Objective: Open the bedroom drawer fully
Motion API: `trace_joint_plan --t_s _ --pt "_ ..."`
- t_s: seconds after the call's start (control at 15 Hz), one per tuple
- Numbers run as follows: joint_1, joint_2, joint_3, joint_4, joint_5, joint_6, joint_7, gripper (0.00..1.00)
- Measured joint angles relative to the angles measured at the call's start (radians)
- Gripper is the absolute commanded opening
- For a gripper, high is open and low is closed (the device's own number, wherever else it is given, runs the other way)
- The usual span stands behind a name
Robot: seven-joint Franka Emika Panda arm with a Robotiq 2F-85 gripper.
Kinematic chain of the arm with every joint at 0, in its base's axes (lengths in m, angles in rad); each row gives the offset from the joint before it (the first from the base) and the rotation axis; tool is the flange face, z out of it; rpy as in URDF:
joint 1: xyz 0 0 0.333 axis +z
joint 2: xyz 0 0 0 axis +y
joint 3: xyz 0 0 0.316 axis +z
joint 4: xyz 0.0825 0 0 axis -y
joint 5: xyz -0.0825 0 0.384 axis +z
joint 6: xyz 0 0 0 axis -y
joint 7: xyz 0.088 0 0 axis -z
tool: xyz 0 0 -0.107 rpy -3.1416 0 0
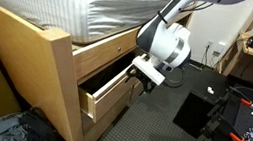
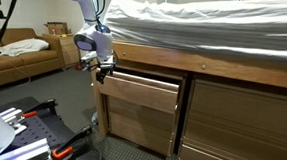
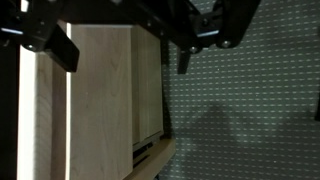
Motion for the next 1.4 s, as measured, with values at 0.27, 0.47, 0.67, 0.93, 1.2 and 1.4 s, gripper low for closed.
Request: trace_joint_plan --t_s 0.27,0.47,0.67,0.93,1.2,1.4 --pt "-0.002 0.016 0.009 0.036 0.008 0.068 -0.047 1.0" --pt "-0.004 0.019 0.033 0.087 0.004 0.223 -0.143 1.0" --pt "-0.009 0.031 0.058 0.149 -0.02 0.325 -0.163 1.0" --pt "-0.011 0.052 0.059 0.164 -0.021 0.339 -0.17 1.0" --pt "-0.01 0.064 0.054 0.166 -0.02 0.34 -0.161 1.0" --pt "-0.01 0.098 0.045 0.174 -0.021 0.34 -0.151 1.0"
